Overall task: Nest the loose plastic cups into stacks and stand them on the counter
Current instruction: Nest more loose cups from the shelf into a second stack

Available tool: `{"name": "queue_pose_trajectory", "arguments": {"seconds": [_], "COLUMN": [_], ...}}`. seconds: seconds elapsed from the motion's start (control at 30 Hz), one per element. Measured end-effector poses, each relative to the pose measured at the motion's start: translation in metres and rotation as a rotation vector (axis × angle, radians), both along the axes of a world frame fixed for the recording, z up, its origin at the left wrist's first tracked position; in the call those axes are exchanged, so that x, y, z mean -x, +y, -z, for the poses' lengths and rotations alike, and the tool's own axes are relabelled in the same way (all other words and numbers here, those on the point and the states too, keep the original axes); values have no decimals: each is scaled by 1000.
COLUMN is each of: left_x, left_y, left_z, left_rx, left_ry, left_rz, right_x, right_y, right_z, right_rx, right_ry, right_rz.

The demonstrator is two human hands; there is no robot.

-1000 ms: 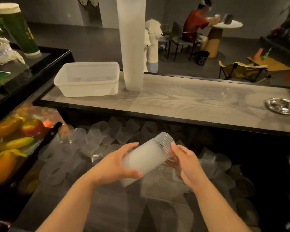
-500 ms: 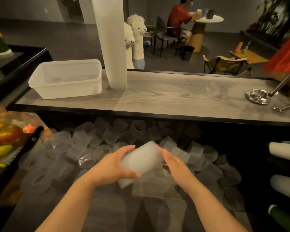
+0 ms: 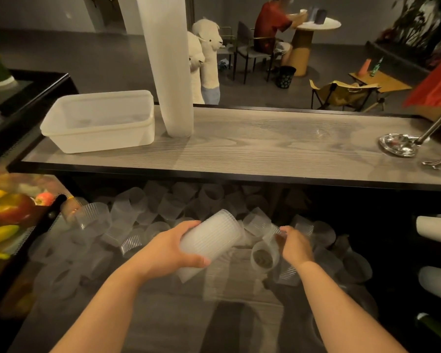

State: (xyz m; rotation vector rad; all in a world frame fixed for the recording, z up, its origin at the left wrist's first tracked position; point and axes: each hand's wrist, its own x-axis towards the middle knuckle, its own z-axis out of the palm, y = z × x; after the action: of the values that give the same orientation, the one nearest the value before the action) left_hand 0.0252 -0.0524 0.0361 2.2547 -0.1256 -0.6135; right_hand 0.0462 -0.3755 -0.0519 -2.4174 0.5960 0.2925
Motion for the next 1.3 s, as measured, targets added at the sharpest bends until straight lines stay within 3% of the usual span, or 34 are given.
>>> {"name": "queue_pose_trajectory", "arguments": {"seconds": [0.23, 0.3, 0.37, 0.47, 0.53, 0.77, 1.07, 1.3], "left_x": [-1, -1, -2, -3, -4, -6, -6, -7], "left_y": [2, 1, -2, -6, -8, -7, -5, 1], "left_z": [-1, -2, -4, -7, -10, -18, -20, -20], "left_rx": [-18, -20, -12, 16, 33, 81, 93, 43], "left_ry": [12, 11, 10, 4, -1, -6, -20, -33], "left_rz": [31, 51, 81, 127, 155, 174, 165, 161], "right_x": [-5, 2, 16, 34, 41, 50, 53, 60], "right_y": [-17, -20, -13, 9, 18, 46, 70, 88], "right_z": [-23, -37, -59, -97, -107, -113, -112, -102], "right_rx": [80, 21, -296, -1062, -1187, -1119, -722, -829], "right_ry": [-4, -116, -286, -262, -225, -254, -230, -148], "right_rz": [42, 112, 241, 358, 331, 275, -46, -220]}}
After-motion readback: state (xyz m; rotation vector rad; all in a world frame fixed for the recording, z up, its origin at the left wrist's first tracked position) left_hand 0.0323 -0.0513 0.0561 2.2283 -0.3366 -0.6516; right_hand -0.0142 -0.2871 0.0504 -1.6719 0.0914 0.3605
